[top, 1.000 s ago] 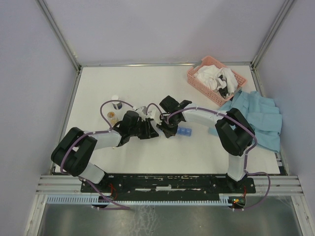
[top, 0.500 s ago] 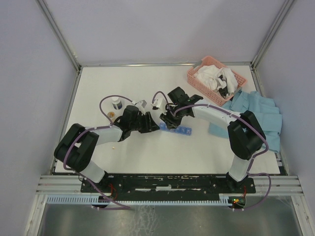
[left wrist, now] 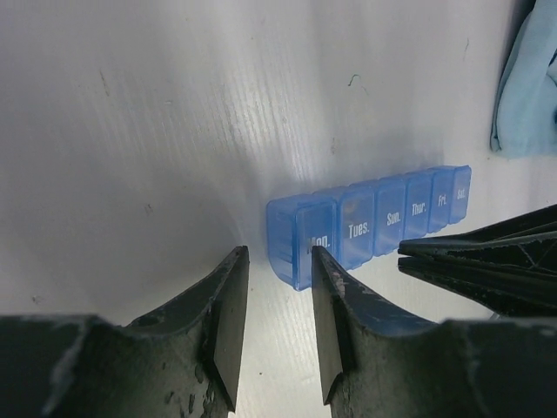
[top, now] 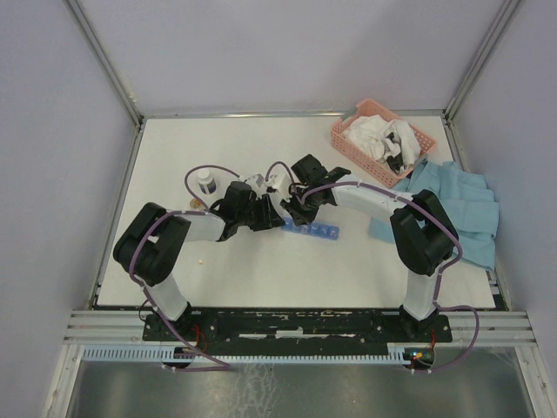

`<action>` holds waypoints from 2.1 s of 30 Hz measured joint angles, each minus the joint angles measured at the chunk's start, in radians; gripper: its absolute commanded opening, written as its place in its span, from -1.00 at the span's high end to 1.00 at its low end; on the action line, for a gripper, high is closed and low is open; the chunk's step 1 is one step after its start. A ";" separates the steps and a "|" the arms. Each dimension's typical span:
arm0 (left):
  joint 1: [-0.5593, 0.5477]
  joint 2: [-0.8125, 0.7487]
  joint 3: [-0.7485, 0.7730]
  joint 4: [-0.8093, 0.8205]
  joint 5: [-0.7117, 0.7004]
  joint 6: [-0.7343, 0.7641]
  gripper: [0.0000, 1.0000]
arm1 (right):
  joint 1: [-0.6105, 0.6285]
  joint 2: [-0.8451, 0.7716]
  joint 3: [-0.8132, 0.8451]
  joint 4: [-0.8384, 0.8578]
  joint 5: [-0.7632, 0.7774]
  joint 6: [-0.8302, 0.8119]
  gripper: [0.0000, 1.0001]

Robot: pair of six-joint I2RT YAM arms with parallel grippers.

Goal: Sort the pills into containers

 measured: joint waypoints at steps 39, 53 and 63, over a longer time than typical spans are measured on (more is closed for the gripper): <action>0.000 -0.396 -0.048 0.007 0.052 0.008 -0.59 | -0.144 -0.366 -0.038 -0.075 -0.167 -0.110 -0.56; 0.000 -0.986 -0.043 -0.116 -0.041 0.024 -0.99 | -0.356 -0.689 -0.075 -0.011 -0.130 0.148 -0.99; 0.000 -1.109 0.143 -0.349 -0.106 0.037 -0.99 | -0.372 -0.823 -0.035 -0.013 -0.106 0.328 -1.00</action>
